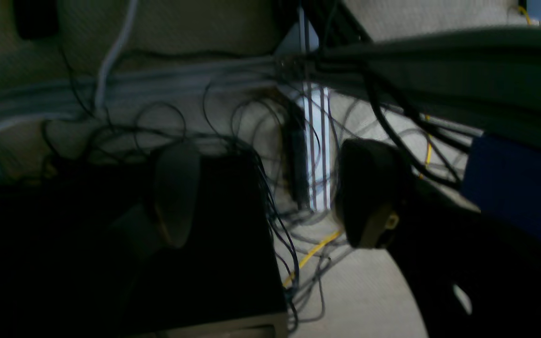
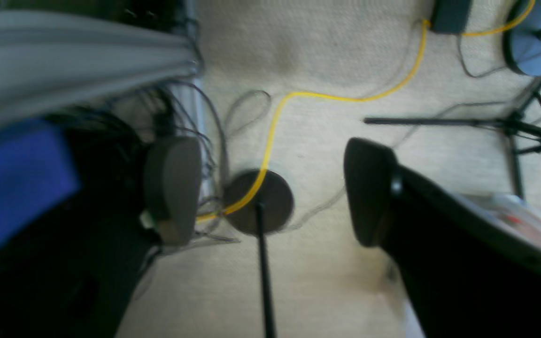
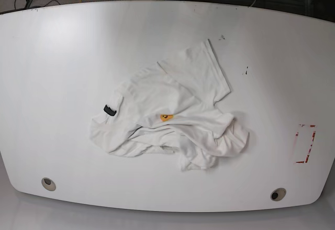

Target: Fold the T-shirt properly

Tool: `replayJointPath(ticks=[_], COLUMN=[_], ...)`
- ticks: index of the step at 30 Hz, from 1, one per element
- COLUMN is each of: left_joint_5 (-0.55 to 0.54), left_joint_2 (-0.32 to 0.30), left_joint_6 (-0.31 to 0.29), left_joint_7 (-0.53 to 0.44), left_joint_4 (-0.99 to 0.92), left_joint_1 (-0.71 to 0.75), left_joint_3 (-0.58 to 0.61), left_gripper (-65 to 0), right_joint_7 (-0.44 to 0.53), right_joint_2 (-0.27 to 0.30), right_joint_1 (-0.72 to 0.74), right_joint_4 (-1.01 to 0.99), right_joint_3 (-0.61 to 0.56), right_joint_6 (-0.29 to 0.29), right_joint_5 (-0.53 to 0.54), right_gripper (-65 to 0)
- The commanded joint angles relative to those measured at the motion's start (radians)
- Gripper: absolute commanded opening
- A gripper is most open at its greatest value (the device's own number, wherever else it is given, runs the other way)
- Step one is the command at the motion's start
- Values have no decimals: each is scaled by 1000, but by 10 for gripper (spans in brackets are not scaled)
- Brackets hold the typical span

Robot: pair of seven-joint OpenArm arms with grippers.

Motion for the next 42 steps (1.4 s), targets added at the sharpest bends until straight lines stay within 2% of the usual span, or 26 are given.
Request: replayJointPath(ticks=[1,2,8,20,26,42], left_joint_5=[-6,-8,-12,-19,-38,-54], left_joint_2=[-9,-12,-14,-11,-15,-27], left_joint_6=[-1,3,9,14,10,10], left_joint_7=[-2,1,4,-12,2,17], left_joint_4=[76,121,198,332,440,630], left_joint_1=[45,63,104,191,259,400], left_joint_3=[5,10,5,-10,-18,-34], left_gripper=[-222,-222,-226,-221,-221,-222], right_joint_7=[-40,-59,-76,-62,-52,-45], right_joint_2=[-10,-17,-30,-44,-67,-67], right_joint_1=[-98,-130,-187,-242,-277,-421], right_joint_4=[144,215,319,405,455,661], right_joint_3=[-11,-16,-20,-15,-24,-33], right_joint_6=[-1,3,7,11,9,13], right_joint_5=[40,53,60,25,34,54], right_gripper=[-186,-186,-185,-196,-196,-197])
